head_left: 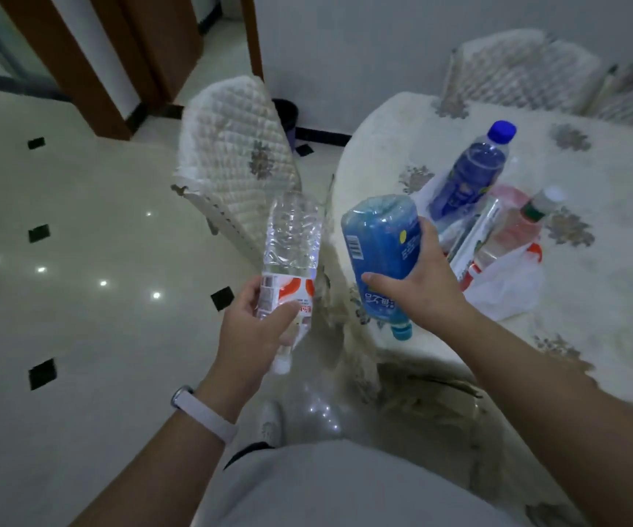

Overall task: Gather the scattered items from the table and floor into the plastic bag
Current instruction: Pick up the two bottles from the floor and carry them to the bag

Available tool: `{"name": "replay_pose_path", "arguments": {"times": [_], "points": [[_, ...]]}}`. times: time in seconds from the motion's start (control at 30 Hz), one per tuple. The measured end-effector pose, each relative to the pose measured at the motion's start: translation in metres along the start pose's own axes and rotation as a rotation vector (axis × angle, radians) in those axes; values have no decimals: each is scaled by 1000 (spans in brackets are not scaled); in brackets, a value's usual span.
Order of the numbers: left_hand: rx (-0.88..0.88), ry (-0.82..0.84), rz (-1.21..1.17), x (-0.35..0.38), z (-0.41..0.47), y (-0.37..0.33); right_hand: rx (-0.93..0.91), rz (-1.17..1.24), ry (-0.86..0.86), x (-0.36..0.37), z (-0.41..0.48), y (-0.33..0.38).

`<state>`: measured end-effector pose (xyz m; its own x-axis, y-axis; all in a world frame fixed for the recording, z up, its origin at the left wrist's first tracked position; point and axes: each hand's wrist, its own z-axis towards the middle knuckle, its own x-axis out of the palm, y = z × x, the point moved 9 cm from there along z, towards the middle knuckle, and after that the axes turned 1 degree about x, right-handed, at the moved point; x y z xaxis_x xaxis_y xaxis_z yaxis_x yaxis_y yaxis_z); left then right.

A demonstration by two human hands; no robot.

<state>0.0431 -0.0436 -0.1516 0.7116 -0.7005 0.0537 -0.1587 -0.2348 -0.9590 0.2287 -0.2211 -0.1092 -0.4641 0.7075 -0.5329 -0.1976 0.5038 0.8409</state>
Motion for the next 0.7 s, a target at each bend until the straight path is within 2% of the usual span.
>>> {"name": "replay_pose_path", "arguments": {"times": [0.2, 0.4, 0.7], "points": [[-12, 255, 4, 22, 76, -10, 117, -46, -252, -26, 1, 0], [-61, 460, 3, 80, 112, -9, 251, -24, -472, -60, -28, -21], [-100, 627, 149, 175, 119, 2, 329, 47, -678, -124, -23, -72]]}}
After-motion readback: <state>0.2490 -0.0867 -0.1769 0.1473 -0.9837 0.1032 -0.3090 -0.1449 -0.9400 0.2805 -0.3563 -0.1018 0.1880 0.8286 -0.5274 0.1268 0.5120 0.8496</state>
